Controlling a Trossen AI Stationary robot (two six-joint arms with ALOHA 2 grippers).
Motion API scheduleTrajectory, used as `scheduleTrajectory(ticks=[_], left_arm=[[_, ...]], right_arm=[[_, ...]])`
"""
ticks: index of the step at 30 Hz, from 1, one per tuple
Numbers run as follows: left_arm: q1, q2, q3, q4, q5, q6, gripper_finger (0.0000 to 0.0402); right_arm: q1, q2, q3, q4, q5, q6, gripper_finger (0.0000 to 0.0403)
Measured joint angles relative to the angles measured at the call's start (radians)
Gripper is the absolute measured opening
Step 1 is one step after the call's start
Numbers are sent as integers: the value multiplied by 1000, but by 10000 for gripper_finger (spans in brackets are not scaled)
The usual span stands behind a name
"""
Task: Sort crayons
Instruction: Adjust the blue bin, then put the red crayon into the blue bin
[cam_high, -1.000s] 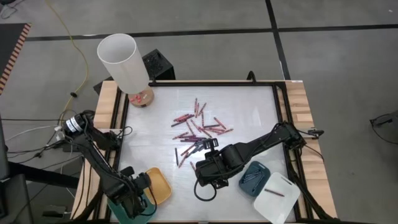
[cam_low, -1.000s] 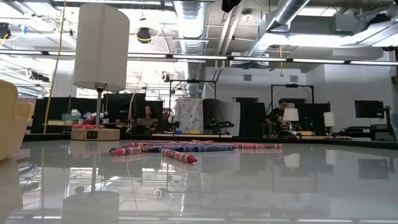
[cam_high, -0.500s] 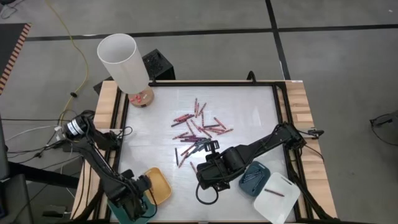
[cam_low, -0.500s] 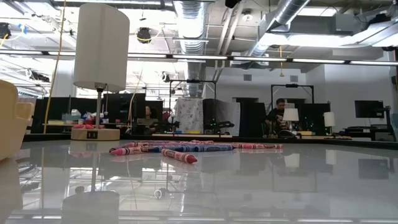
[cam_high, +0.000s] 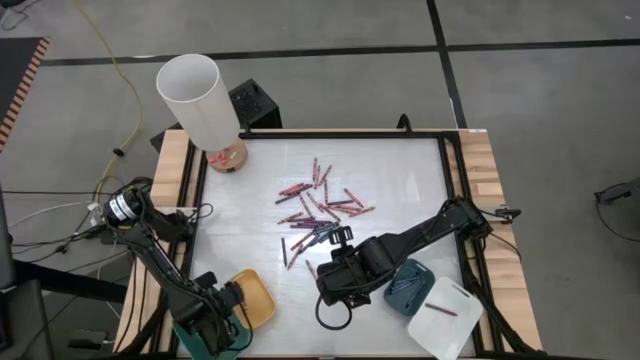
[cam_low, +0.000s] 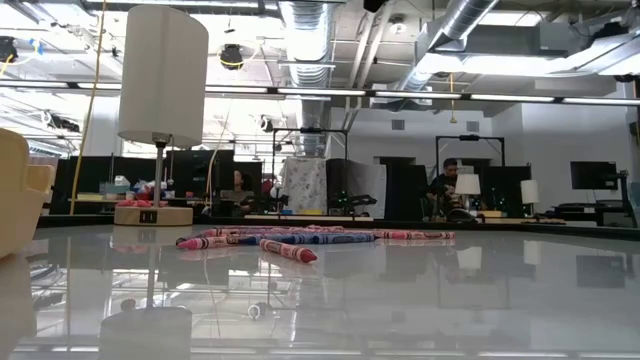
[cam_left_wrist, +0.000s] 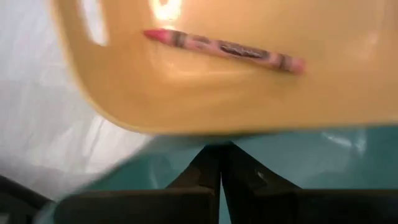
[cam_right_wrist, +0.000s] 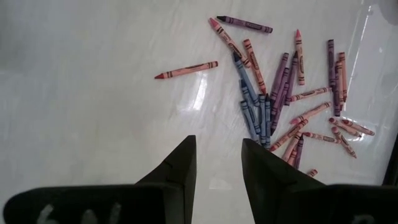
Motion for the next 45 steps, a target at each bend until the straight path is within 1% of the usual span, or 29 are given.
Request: scheduleTrajectory(ticks=[5,17,23,29,33,35,38,42,45], left_arm=[[22,0,-26,63,-29,22,0],[82,0,-27,63,-98,106,0],[104,-2,-26,64,-100,132,0],[103,-11,36,64,-93,161,0],[103,-64,99,43,-112,213,0],[102,-105,128,0,-154,230,0],[87,-186,154,-78,-278,234,1],[39,-335,163,-174,-495,193,16],[-22,-432,163,-248,-679,134,42]], right_arm=[[1,0,0,3,0,0,122],[0,0,0,3,0,23,122],[2,0,0,4,0,25,122],[0,0,0,19,0,26,122],[-18,0,0,99,0,33,122],[-31,0,-7,144,0,32,122],[-55,0,-40,188,-6,11,122],[-100,0,-126,293,-60,37,122],[-136,0,-230,409,-117,91,128]])
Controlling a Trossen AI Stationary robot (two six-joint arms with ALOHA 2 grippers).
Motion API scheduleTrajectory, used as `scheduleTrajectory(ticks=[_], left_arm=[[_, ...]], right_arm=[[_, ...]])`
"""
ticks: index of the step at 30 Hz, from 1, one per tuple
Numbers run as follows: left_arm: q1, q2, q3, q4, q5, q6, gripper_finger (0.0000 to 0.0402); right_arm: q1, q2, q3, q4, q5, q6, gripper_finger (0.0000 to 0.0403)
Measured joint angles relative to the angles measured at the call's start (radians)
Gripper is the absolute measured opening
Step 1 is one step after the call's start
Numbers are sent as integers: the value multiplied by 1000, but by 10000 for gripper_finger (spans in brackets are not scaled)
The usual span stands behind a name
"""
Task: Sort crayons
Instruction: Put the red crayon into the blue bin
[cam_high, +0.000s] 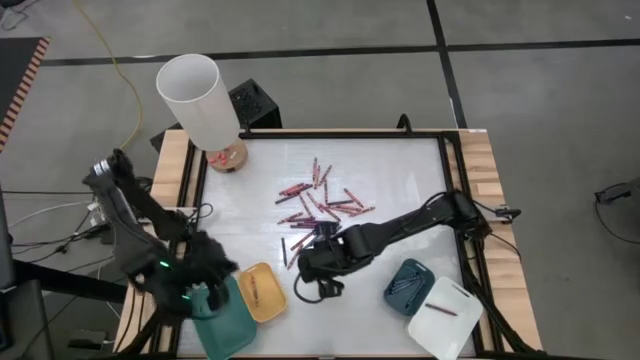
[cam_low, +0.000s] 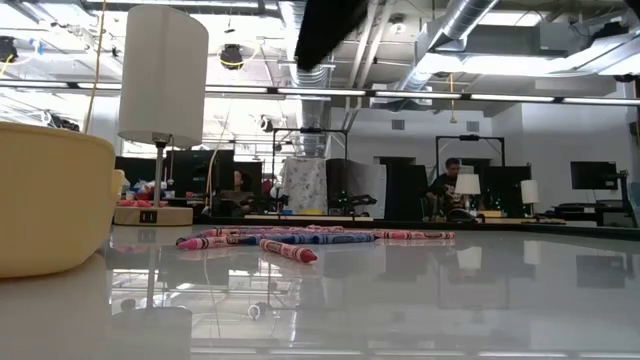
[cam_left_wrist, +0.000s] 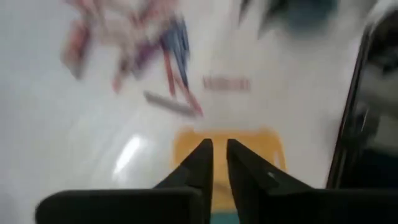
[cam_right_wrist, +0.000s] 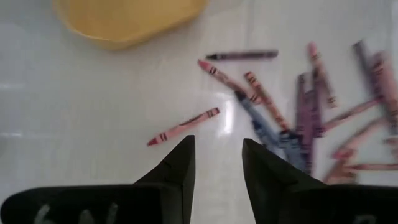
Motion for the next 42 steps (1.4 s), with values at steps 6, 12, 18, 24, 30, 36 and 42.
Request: scheduleTrajectory(ticks=[6,12,18,24,30,36,42], left_arm=[[-68,-106,0,-126,-186,-59,120],[-62,-115,0,-145,-199,-43,199],[-62,-115,0,-261,-226,-164,237],[-62,-115,0,-298,-228,-186,240],[-62,-115,0,-298,-253,-183,240],[-62,-115,-1,-293,-261,-188,240],[-62,-114,-1,-289,-259,-189,240]], right_arm=[[-59,1,-167,114,-40,137,147],[-88,1,-237,227,-47,233,156],[-83,1,-315,404,-44,312,171],[-55,0,-379,488,-13,410,180],[-12,30,-375,501,98,436,180],[-3,113,-362,510,90,467,180],[3,134,-358,497,89,492,172]])
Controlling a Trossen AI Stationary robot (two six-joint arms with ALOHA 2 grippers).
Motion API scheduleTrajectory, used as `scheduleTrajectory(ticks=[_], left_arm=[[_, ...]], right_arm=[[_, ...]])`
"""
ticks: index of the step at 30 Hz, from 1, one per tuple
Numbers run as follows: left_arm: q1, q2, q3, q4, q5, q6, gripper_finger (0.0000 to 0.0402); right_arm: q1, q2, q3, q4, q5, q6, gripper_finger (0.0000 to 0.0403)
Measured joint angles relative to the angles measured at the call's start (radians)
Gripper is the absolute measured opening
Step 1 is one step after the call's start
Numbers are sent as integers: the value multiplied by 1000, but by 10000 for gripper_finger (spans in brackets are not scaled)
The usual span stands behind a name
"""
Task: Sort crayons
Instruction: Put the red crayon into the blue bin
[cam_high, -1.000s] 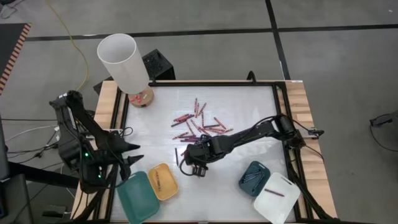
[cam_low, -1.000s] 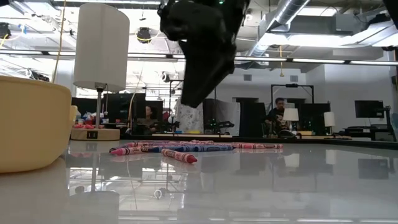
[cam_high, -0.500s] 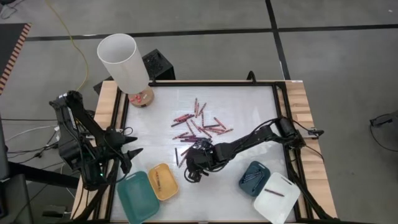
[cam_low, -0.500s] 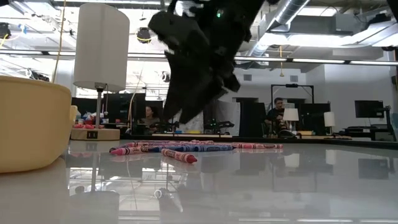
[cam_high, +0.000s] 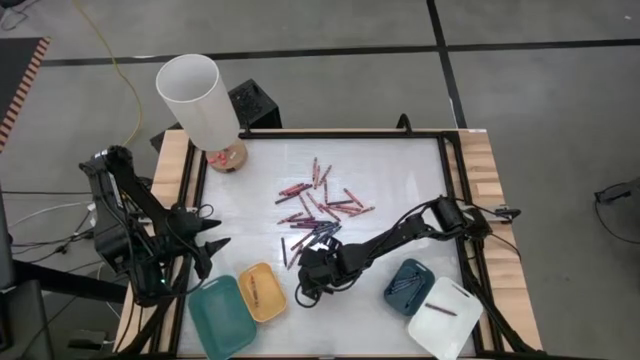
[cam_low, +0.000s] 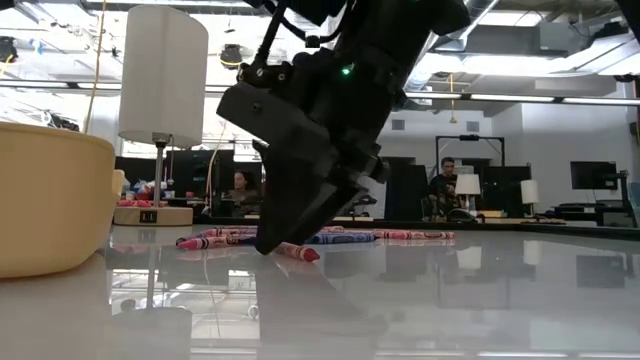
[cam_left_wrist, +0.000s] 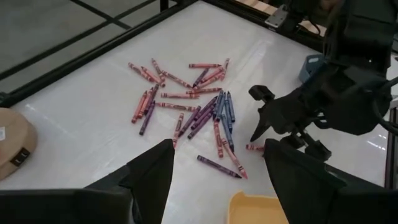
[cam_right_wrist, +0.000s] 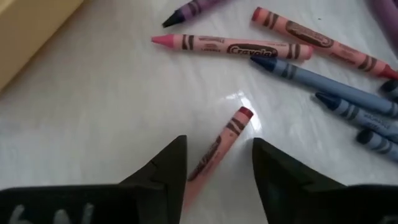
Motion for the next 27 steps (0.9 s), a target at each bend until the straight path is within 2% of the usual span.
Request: scheduleTrajectory(ticks=[3,11,16,27], left_arm=[[0,0,0,1,1,0,240],[0,0,0,-3,0,0,240],[0,0,0,-4,-9,0,240],[0,0,0,-7,-28,30,240]], right_arm=[[-1,0,1,-40,9,58,144],[3,1,-1,-57,22,84,14],[11,-9,10,-29,68,50,11],[9,-13,177,70,125,-181,4]])
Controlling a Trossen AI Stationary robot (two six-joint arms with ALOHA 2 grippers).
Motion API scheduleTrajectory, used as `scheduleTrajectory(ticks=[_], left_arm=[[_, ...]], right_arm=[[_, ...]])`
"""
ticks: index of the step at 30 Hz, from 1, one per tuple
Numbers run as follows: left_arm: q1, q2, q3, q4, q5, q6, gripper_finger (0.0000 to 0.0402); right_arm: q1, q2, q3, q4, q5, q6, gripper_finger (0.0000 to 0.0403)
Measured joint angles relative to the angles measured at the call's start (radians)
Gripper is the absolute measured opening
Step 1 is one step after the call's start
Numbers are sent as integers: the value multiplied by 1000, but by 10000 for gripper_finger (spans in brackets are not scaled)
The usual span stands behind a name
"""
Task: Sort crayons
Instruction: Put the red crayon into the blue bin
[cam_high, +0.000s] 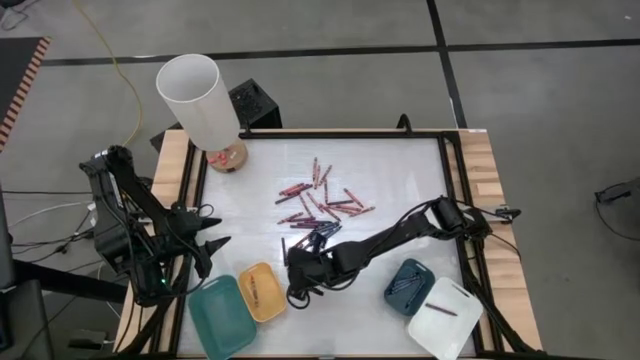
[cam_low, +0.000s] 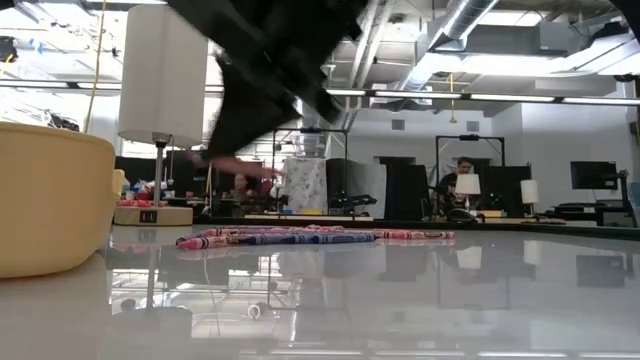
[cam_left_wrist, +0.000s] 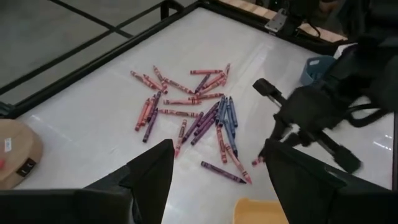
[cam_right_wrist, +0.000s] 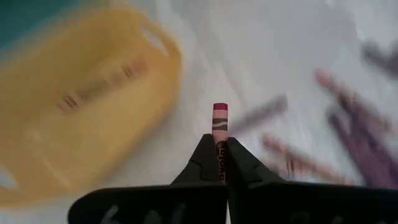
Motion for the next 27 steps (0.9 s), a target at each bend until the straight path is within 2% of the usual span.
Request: scheduleTrajectory(ticks=[5,10,13,15,21,24,27], left_arm=[[0,0,0,0,-32,1,240],[0,0,0,-1,-34,8,240],[0,0,0,-1,-34,8,240],[0,0,0,-1,-34,8,240],[0,0,0,-1,-34,10,240],[0,0,0,0,-37,10,240],[0,0,0,0,-51,16,240]], right_arm=[[-5,5,15,254,-21,-179,4],[-30,33,19,520,-169,-296,4],[-38,51,14,619,-229,-361,4],[-48,76,17,734,-276,-378,3],[-61,135,26,928,-464,-413,3],[-70,204,83,994,-554,-431,3],[-81,305,218,1041,-690,-434,3]])
